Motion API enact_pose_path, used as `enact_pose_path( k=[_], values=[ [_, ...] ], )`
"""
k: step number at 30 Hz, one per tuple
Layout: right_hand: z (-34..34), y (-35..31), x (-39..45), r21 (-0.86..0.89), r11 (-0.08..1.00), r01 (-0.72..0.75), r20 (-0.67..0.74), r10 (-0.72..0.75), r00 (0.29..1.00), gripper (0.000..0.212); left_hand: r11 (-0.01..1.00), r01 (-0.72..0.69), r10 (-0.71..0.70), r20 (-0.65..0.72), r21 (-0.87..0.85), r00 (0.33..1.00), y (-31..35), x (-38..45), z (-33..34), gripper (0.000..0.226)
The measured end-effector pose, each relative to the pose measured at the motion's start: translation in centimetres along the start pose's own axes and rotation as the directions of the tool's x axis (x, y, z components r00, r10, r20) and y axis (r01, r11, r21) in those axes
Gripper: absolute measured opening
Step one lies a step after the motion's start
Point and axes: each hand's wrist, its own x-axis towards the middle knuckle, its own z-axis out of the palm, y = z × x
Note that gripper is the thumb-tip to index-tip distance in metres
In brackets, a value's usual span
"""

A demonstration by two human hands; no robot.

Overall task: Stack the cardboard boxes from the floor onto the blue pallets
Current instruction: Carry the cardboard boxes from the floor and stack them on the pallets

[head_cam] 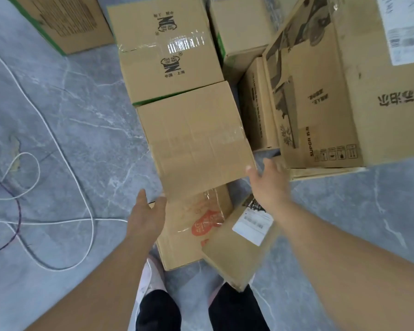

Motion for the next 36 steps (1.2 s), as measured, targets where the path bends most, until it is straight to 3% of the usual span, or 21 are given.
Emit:
enact_pose_path(
  k=[3,6,9,13,25,36],
  values=[
    [0.7,-1.1,3.4,-0.003,1.0,0.023,0.085,-0.022,0.996,0.058,0.998,-0.053,0.054,0.043,-0.024,0.998,2.0,2.7,0.7,0.066],
    [1.3,-1.6,5.3,0.142,0.989,-0.039,0.23,0.005,0.973,0.049,0.987,-0.062,0.073,0.07,-0.149,0.995,3.3,4.4,1.6,0.048],
    [1.4,-1.5,5.0,0.225,0.973,-0.055,0.252,-0.003,0.968,0.037,0.967,-0.021,0.029,0.027,-0.255,0.999,3.7,4.4,2.0,0.042],
    [-0.2,-1.5,2.2,0.335,0.942,-0.03,0.277,-0.068,0.958,0.029,0.966,-0.016,0.016,-0.005,-0.259,1.0,3.2,1.7,0.4,0.04],
    [-11.4,-2.4,-12.8,0.444,0.895,-0.025,0.194,-0.069,0.979,0.018,0.971,-0.175,0.175,-0.016,-0.163,0.984,5.8,-14.9,-7.3,0.064],
    [-17.6,2.0,-31.0,0.573,0.807,-0.141,0.078,0.118,0.99,0.023,0.938,-0.342,0.327,0.179,0.061,0.928,4.1,-29.3,-12.7,0.073]
  ],
)
